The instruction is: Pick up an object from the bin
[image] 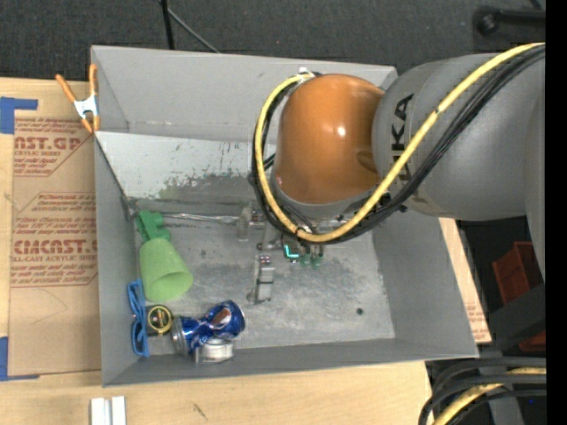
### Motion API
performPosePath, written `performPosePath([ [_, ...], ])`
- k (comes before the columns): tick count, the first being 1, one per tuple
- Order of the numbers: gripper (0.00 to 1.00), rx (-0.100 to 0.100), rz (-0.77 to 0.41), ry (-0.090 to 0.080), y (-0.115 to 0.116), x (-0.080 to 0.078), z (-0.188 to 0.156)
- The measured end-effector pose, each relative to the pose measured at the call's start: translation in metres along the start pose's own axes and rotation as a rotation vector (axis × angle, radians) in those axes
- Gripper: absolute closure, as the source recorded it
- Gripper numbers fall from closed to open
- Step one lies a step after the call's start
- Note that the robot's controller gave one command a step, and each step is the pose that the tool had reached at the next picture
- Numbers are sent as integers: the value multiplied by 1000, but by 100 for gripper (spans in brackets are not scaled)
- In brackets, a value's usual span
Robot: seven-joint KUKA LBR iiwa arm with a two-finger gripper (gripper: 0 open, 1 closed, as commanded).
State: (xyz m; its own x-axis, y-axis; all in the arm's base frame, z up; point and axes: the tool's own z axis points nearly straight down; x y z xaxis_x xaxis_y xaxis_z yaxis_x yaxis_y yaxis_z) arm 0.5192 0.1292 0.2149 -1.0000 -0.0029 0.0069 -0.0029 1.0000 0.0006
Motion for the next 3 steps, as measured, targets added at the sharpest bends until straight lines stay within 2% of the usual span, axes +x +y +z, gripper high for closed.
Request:
performPosePath([
  [1,0,-9,-155,-50,53,21,139],
  [2,0,0,-122,-14,69,32,113],
  [3,0,-1,20,-8,66,37,106],
])
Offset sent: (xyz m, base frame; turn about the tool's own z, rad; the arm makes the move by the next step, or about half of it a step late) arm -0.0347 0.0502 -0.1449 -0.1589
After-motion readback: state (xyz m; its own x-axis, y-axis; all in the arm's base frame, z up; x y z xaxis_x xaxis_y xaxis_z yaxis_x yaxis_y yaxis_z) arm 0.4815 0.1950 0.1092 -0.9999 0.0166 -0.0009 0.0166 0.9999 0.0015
